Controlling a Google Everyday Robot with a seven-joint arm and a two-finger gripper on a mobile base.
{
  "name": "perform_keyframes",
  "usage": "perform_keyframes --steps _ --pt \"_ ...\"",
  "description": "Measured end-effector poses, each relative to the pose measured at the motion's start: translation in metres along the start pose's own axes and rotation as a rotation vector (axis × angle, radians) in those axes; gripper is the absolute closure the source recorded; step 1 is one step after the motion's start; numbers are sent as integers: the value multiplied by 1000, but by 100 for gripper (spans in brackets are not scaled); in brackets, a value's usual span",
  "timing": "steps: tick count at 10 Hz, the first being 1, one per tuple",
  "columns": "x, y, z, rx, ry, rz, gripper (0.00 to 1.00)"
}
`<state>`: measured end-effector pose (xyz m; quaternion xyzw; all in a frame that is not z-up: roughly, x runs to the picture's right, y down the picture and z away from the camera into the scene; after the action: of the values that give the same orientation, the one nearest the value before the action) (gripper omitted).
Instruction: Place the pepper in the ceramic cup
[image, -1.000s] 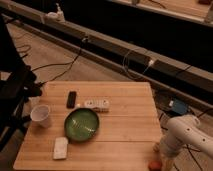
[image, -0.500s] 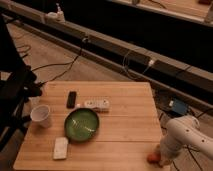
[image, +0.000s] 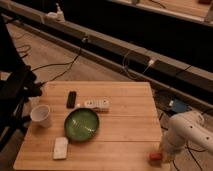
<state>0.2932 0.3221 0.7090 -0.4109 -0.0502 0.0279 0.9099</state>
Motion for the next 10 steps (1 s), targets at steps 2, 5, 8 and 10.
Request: perform_keyframes --steps 2,5,8,10 --pt "-8 -15 -16 29 25 -13 100" --pt "-16 -32 -35 67 42 -10 100" --pt "-50 -66 -68 153 14 -38 100" --pt "-89 -87 -93 202 -5 -96 100"
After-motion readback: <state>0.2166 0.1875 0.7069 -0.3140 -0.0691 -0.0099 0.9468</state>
